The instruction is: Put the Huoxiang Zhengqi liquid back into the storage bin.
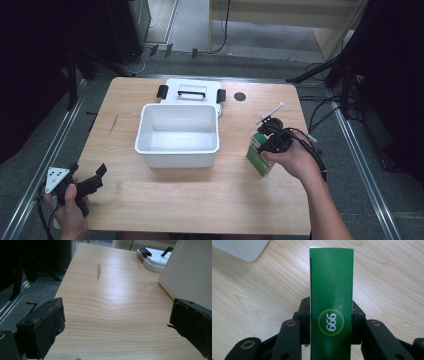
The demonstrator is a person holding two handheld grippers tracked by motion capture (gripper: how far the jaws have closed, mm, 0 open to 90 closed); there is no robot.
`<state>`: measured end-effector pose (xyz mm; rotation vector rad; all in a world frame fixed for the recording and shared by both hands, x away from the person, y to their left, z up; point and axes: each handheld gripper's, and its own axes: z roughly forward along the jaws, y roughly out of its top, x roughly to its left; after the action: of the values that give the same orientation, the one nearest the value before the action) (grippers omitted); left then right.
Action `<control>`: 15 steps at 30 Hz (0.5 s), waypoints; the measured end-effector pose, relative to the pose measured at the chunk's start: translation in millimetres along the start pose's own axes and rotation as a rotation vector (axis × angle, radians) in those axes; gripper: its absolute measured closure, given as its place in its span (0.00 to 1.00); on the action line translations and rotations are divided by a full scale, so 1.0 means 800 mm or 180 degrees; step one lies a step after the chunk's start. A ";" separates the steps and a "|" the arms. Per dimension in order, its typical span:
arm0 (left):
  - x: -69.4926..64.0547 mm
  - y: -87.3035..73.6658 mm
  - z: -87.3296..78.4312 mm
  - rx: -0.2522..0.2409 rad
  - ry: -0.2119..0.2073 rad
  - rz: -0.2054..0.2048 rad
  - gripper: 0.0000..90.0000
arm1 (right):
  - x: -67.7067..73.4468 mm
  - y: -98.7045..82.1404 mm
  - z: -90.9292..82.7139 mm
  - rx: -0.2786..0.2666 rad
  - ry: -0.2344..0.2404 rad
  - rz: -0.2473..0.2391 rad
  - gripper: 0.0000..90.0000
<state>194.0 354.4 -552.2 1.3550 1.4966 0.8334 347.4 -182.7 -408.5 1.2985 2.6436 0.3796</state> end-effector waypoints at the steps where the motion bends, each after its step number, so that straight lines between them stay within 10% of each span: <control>1: 0.000 0.000 0.000 0.0001 0.0002 -0.0001 0.00 | 0.001 0.000 -0.005 -0.0051 0.0046 -0.0014 0.71; 15: 0.000 0.000 0.001 -0.0004 -0.0002 -0.0011 0.00 | 0.017 0.034 -0.059 -0.0269 0.0022 -0.0150 0.72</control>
<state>194.5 354.6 -552.4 1.3514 1.4974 0.8314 347.3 -163.1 -355.7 1.2098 2.6275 0.4842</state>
